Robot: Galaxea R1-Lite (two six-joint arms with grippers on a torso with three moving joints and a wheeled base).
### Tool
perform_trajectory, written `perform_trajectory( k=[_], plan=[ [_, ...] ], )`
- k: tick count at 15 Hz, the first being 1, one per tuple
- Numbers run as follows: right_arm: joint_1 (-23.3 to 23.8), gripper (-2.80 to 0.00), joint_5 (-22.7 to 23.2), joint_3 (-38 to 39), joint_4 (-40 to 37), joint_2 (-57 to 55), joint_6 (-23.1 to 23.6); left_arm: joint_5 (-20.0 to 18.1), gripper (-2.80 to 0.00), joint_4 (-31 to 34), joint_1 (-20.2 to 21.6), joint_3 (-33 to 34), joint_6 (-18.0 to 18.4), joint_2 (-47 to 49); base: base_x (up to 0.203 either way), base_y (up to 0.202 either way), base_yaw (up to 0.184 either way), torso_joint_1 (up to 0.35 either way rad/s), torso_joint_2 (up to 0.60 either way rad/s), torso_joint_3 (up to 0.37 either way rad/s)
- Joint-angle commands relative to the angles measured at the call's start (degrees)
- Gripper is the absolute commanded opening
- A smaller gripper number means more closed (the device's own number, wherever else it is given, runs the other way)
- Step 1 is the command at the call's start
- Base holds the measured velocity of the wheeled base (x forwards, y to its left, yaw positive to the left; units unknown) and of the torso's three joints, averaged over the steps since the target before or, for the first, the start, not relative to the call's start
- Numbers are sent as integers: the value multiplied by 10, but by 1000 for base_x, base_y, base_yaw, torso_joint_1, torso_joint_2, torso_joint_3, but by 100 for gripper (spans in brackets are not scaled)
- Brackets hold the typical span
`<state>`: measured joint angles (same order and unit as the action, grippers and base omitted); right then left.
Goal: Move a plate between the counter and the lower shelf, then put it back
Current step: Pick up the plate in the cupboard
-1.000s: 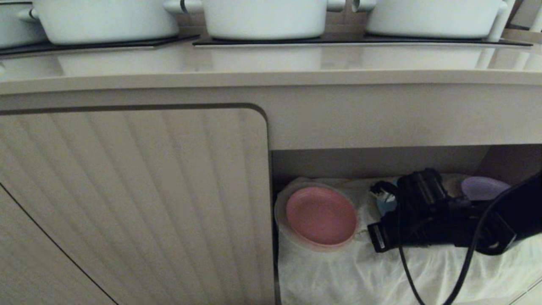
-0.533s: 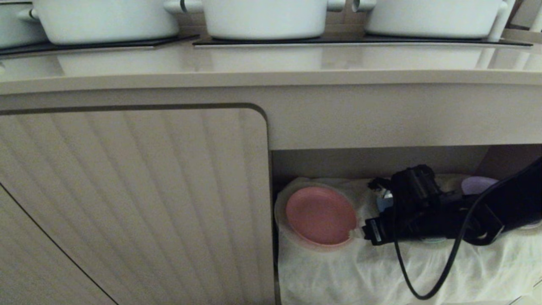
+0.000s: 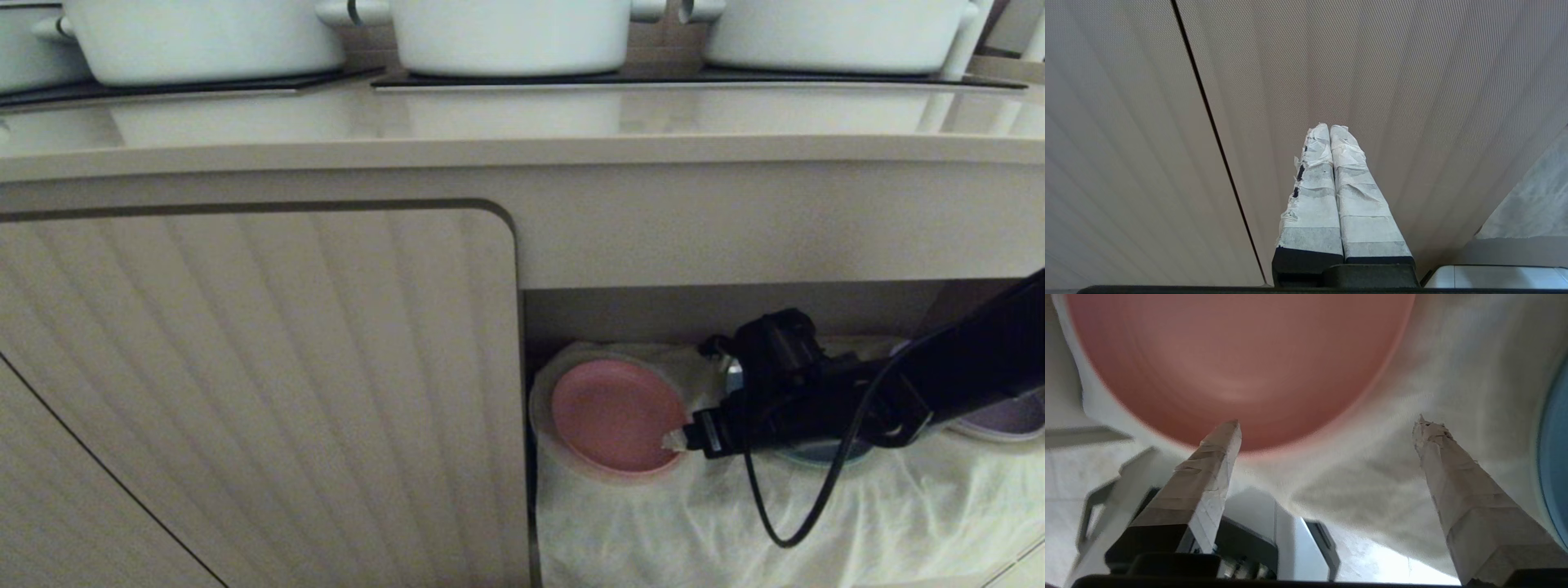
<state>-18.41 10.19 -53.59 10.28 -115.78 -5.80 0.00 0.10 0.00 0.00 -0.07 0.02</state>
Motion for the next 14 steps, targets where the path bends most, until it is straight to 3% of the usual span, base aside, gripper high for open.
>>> perform_trajectory(
  k=[1, 14],
  plan=[
    [-1, 0, 1, -15, 1, -15, -8, 0, -280, 0, 0, 0, 0, 0, 0, 0, 0, 0, 0, 0],
    [-5, 0, 2, -85, 1, -86, -14, 0, -280, 0, 0, 0, 0, 0, 0, 0, 0, 0, 0, 0]
  ],
)
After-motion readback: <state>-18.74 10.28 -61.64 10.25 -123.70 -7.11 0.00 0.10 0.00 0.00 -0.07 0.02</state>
